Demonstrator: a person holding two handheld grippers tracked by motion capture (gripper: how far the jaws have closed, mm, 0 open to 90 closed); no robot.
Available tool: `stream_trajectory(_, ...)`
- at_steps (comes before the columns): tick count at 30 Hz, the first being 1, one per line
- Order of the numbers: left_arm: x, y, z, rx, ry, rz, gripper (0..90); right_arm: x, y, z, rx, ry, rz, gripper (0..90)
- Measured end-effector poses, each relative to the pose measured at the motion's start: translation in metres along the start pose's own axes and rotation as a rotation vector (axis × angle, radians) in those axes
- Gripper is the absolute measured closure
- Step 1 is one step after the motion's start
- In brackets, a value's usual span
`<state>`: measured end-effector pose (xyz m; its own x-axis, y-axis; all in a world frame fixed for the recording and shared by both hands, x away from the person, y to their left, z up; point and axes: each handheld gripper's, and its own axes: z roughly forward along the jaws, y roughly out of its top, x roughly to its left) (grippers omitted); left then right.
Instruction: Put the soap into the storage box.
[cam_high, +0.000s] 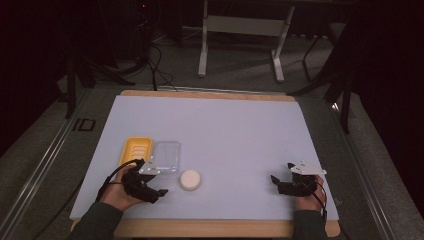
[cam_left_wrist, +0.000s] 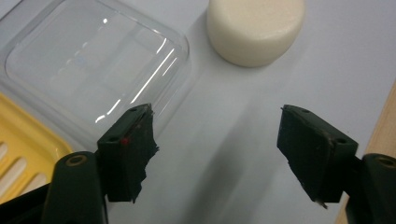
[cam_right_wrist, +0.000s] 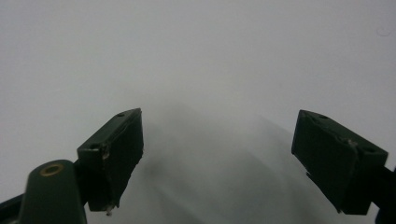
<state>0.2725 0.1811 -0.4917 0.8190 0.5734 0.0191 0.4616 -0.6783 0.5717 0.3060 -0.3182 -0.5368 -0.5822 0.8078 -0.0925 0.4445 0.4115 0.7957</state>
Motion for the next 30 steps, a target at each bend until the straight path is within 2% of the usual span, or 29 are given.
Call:
stream_trajectory(5, 0.000, 0.006, 0.002, 0.014, -0.007, 0.021, 26.6, 0.000, 0.000, 0.000, 0.001, 0.000, 0.003, 16.4)
stream_trajectory(6, -0.001, 0.010, 0.003, 0.020, -0.004, 0.035, 26.6, 0.000, 0.000, 0.000, 0.001, -0.001, 0.001, 16.4)
stream_trajectory(17, 0.001, 0.024, 0.005, 0.040, -0.012, 0.071, 27.7, 0.000, 0.000, 0.000, -0.001, 0.001, 0.002, 16.4)
stream_trajectory(19, 0.001, 0.027, 0.006, 0.049, -0.014, 0.084, 27.8, 0.000, 0.000, 0.000, 0.000, 0.001, 0.002, 16.4)
stream_trajectory(20, 0.000, 0.030, 0.007, 0.054, -0.020, 0.106, 27.6, 0.000, 0.000, 0.000, 0.001, 0.001, 0.002, 16.4)
stream_trajectory(24, 0.000, 0.037, 0.007, 0.056, -0.046, 0.130, 26.1, 0.000, 0.000, 0.000, 0.001, 0.002, 0.002, 16.4)
stream_trajectory(27, 0.000, 0.040, 0.008, 0.059, -0.052, 0.142, 25.5, 0.000, 0.000, 0.000, 0.001, 0.002, 0.003, 16.4)
stream_trajectory(30, 0.000, 0.047, 0.010, 0.066, -0.055, 0.171, 25.3, 0.000, 0.000, 0.000, 0.000, 0.005, 0.003, 16.4)
